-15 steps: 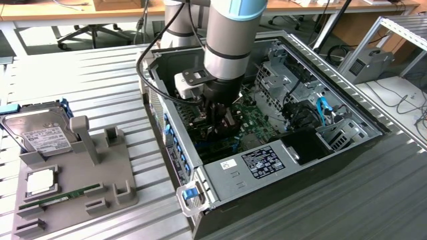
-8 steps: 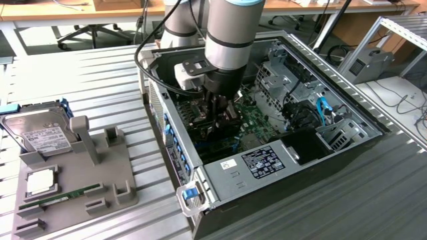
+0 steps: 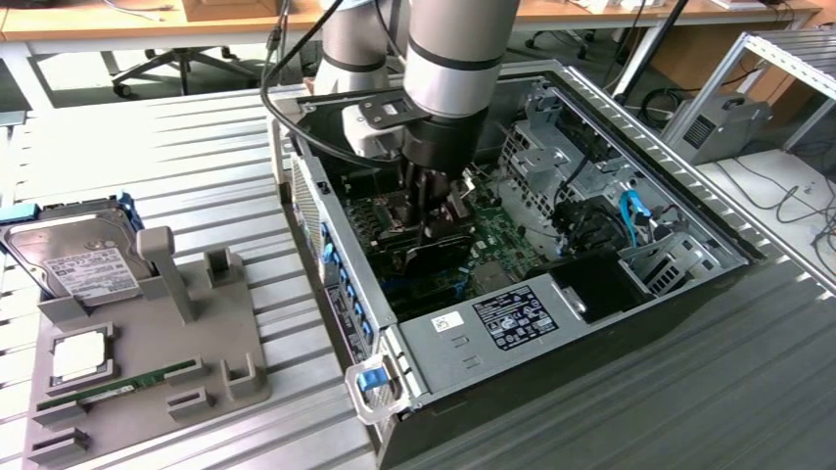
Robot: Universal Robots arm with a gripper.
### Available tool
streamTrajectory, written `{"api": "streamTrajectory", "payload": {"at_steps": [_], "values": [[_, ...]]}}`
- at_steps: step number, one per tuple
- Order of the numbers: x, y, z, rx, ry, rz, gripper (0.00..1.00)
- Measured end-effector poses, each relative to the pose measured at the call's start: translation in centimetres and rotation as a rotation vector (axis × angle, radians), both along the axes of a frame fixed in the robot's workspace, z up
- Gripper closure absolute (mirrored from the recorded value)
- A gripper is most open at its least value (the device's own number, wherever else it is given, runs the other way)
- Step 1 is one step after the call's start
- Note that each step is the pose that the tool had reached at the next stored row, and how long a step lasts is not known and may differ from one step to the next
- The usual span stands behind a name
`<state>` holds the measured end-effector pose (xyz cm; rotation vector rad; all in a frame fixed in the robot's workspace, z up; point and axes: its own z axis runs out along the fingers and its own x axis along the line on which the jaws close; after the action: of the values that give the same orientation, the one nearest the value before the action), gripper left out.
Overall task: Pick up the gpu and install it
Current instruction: 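Insert the gpu into the slot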
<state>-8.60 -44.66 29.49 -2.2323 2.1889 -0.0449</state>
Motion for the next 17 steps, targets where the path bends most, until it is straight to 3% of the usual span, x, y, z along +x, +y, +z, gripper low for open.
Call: {"api": "streamTrajectory", "payload": {"at_steps": [3, 7, 9, 10, 17], "values": [[0.6, 0.01, 0.0, -0.0001, 0.0039, 0.009, 0.68], [2.2, 0.01, -0.01, -0.0001, 0.0155, 0.022, 0.89], [3.4, 0.01, -0.01, -0.0001, 0.0243, 0.031, 0.89], [3.6, 0.0, -0.02, 0.0001, 0.0259, 0.034, 0.89], [3.7, 0.01, -0.01, -0.0001, 0.0263, 0.035, 0.89]]}}
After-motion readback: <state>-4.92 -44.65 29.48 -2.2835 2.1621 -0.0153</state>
